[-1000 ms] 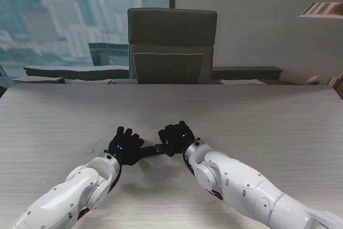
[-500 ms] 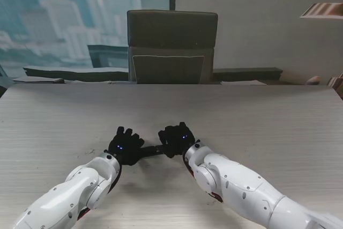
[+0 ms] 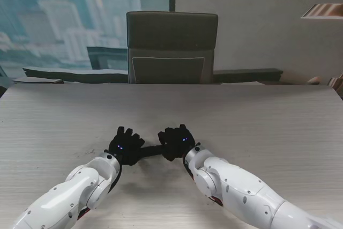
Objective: Install the batteries into the remote control and close the cover
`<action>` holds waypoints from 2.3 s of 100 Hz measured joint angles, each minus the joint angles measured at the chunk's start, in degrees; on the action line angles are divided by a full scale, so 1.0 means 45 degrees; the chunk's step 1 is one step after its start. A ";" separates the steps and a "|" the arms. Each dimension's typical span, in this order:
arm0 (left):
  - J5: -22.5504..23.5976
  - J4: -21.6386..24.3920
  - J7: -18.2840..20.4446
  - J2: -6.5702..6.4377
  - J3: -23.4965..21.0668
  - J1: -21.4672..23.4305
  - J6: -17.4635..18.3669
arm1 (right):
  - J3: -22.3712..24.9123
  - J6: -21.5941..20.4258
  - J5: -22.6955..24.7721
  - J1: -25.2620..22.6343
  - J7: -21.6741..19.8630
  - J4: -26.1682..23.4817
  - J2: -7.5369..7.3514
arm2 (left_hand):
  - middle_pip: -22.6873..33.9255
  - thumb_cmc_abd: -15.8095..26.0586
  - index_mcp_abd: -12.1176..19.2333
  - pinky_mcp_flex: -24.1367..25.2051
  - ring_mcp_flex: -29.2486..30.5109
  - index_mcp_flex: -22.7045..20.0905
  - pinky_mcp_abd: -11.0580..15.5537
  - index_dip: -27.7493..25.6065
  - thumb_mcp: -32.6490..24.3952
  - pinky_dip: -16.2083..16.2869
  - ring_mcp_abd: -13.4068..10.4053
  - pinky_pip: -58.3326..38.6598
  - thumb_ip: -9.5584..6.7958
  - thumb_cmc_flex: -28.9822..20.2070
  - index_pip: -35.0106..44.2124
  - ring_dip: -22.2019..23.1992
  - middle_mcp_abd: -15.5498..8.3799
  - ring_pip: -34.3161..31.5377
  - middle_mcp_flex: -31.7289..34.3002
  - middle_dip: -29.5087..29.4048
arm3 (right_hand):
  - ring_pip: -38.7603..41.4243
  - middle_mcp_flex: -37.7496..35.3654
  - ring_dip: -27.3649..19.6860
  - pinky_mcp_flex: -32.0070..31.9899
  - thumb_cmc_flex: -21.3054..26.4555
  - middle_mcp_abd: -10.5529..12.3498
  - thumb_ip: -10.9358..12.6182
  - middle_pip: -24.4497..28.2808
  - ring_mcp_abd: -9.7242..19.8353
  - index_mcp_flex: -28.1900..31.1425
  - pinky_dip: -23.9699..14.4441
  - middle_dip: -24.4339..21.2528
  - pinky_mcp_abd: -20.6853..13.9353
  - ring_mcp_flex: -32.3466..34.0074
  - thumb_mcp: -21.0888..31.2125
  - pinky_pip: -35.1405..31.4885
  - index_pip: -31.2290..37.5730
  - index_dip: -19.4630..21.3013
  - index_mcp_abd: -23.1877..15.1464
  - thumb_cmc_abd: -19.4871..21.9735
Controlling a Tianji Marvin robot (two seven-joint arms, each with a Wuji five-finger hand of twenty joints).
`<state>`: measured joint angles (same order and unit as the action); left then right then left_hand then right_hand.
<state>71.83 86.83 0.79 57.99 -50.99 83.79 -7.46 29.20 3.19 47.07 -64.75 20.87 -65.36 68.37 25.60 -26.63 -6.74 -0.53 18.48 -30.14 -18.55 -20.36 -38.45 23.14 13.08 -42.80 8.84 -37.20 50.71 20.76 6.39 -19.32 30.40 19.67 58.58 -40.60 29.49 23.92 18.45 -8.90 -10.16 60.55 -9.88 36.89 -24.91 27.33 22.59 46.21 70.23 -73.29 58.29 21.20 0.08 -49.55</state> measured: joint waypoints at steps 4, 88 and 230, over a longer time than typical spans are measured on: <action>0.0000 0.0000 0.0002 -0.0001 0.0002 -0.0002 0.0002 | -0.0010 0.0007 -0.0008 -0.0003 -0.0001 0.0000 0.0000 | 0.0000 0.0000 0.0000 0.0000 0.0000 0.0000 0.0000 0.0000 -0.0001 0.0000 0.0000 0.0000 0.0000 0.0000 0.0000 0.0000 0.0000 0.0000 0.0000 0.0000 | 0.0000 0.0035 0.0001 -0.0003 -0.0018 -0.0005 0.0000 0.0000 0.0000 -0.0142 0.0000 0.0001 0.0000 0.0000 0.0000 0.0000 -0.0003 0.0008 0.0014 -0.0008; 0.0001 -0.0008 0.0005 -0.0002 0.0009 -0.0017 0.0040 | -0.0265 0.0668 -0.0273 -0.0015 0.0250 0.0232 0.0222 | 0.0000 -0.0002 -0.0062 0.0000 -0.0001 0.0000 0.0000 0.0000 -0.0049 0.0000 0.0000 0.0000 0.0000 0.0000 0.0000 0.0000 0.0000 0.0000 0.0000 0.0000 | 0.0249 0.0185 0.0332 0.0028 0.0678 -0.0107 0.0000 0.0461 0.0088 -0.0533 0.0001 0.0191 0.0000 0.0000 0.0178 0.0001 0.0482 0.0788 0.0344 -0.0335; 0.0019 0.0017 0.0065 0.0010 -0.0029 0.0006 0.0058 | -0.0151 -0.0327 -0.0170 0.0054 -0.0046 0.0145 0.0060 | 0.0000 0.0011 -0.0100 0.0000 -0.0001 0.0004 0.0000 0.0000 -0.0032 0.0000 0.0000 0.0000 -0.0024 -0.0007 0.0000 0.0000 0.0000 0.0000 0.0000 0.0000 | 0.0194 0.1138 0.0331 -0.0524 0.0042 -0.0272 0.0054 0.0627 0.0115 -0.1275 0.0001 0.0320 -0.0011 -0.0671 0.0240 0.0043 0.0451 0.0775 0.0382 0.0410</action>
<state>71.92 86.91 1.08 58.04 -51.13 83.82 -7.20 28.52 1.72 46.31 -64.50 20.66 -64.71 68.64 25.60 -26.58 -7.19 -0.53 18.48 -30.12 -18.55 -20.36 -38.59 23.14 13.08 -42.80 8.73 -37.23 50.71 20.76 6.39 -19.32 30.40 19.67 59.45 -35.48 30.98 21.56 18.64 -10.12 -9.92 63.37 -9.37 31.15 -24.90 28.77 22.54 43.19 71.31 -73.10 60.32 24.69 1.80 -47.71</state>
